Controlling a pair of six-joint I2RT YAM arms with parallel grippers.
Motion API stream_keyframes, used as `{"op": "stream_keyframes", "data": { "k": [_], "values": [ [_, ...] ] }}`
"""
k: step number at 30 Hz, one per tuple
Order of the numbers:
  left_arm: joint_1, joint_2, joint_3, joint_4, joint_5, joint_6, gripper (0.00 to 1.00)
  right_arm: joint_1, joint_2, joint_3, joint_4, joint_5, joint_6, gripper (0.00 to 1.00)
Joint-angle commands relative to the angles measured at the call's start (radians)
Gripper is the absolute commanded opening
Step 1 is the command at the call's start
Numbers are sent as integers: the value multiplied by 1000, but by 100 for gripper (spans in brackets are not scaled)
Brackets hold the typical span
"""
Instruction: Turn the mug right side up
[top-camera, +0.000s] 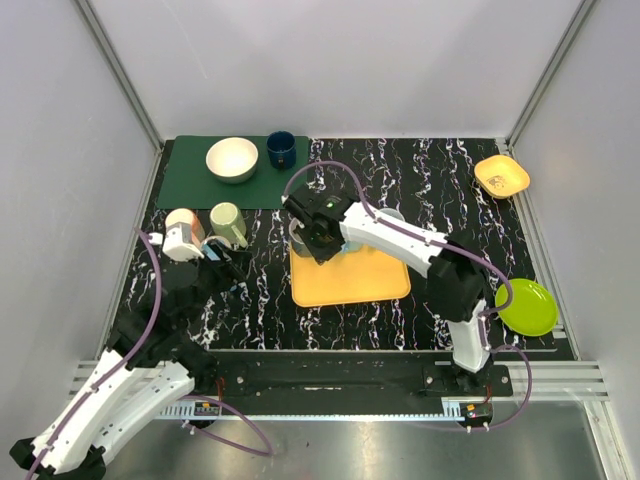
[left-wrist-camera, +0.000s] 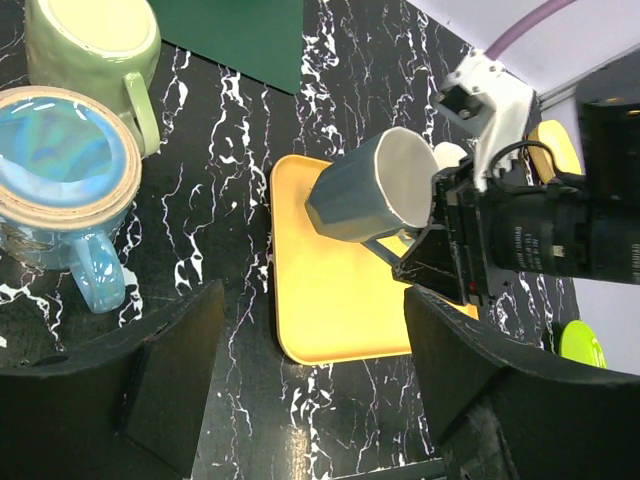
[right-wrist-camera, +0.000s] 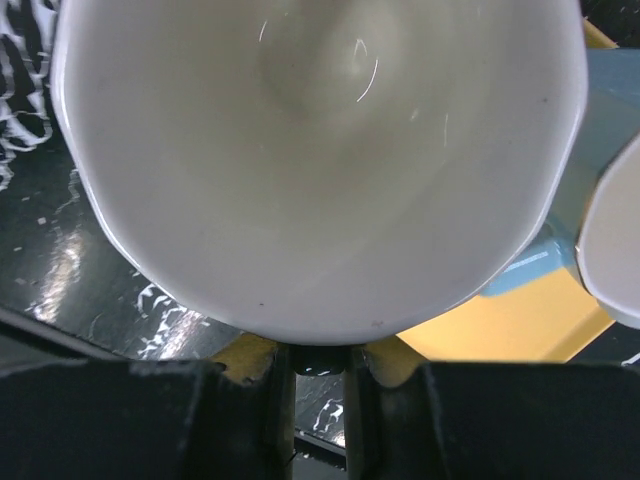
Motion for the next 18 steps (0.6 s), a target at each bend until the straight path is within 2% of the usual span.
{"op": "stream_keyframes", "data": {
  "k": [1, 9, 18],
  "values": [
    [4, -9, -14, 2, -24, 20, 75, 3, 38, 72, 12, 70, -25, 0],
    [4, -11, -44, 2, -7, 11, 75, -43, 82, 74, 20, 67, -22, 0],
    [4, 9, -52, 19, -4, 11, 75, -84, 93, 71, 61, -2, -23, 0]
  ]
}}
